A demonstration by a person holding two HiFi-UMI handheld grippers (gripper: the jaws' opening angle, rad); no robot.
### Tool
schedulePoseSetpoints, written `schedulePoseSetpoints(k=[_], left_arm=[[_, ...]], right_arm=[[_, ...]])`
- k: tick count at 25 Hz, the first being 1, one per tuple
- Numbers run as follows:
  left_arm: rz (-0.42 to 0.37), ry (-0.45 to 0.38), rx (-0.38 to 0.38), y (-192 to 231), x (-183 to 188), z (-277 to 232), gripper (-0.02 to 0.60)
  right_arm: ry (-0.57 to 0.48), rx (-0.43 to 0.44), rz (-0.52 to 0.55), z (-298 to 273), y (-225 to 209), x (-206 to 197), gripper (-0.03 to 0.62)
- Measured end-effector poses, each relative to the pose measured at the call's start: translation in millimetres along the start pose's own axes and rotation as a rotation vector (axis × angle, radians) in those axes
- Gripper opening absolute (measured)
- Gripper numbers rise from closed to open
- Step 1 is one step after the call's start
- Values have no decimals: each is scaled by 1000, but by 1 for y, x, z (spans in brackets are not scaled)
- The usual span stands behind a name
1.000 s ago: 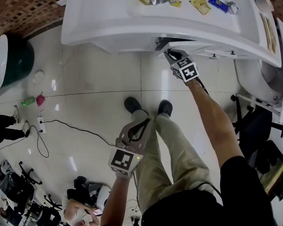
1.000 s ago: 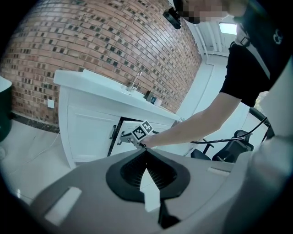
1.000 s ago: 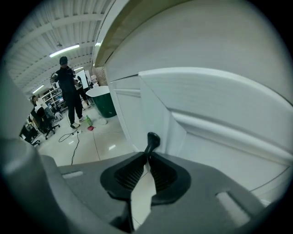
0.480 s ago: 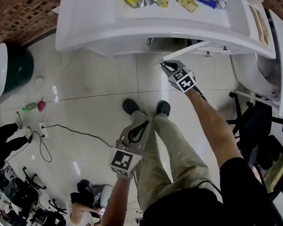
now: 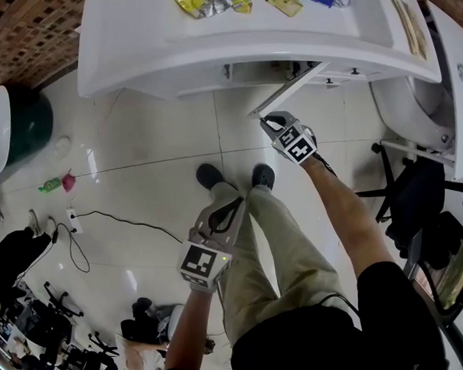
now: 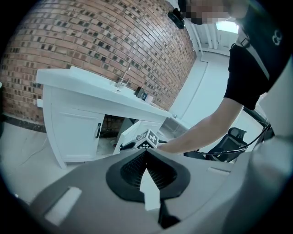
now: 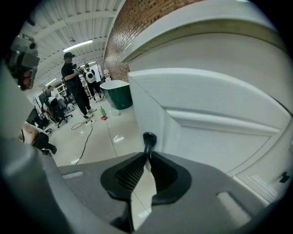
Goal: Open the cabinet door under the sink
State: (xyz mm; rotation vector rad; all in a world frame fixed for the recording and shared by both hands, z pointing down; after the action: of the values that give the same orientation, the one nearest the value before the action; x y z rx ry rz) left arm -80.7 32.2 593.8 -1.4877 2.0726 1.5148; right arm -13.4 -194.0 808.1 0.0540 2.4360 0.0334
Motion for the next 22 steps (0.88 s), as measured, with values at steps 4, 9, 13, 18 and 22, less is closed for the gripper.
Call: schedulePoseSetpoints(k=[4,9,13,18,22], left_arm=[[-12,18,-11,-5,2,-8,12],[-20,50,-46,-19,3,-20,12],[-36,79,-77,-29,4,-32,12],[-58,111,-128,-49,8,-52,12],[-83,137,-169,-67,12,-70,12]], right_arm=[[2,-1,13,13,8,-15,29],[17,-13,13,32,18,-39,31],[60,-27,-7,57,23,-66,31],[142,-53,-55,95,18,-111,31],[210,-124,-118,127,0,-153,26]])
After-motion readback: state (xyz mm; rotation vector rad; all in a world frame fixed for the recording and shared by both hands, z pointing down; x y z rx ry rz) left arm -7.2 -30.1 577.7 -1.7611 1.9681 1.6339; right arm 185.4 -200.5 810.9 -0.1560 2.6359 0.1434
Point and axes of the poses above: the fingertips, and each gripper's own axes: z backward along the fingers, y to its left, x out of its top, the point moved 7 cm from there along z, backward along the fingers, and after that the axes turned 13 degrees about z, right-handed, at the moved point
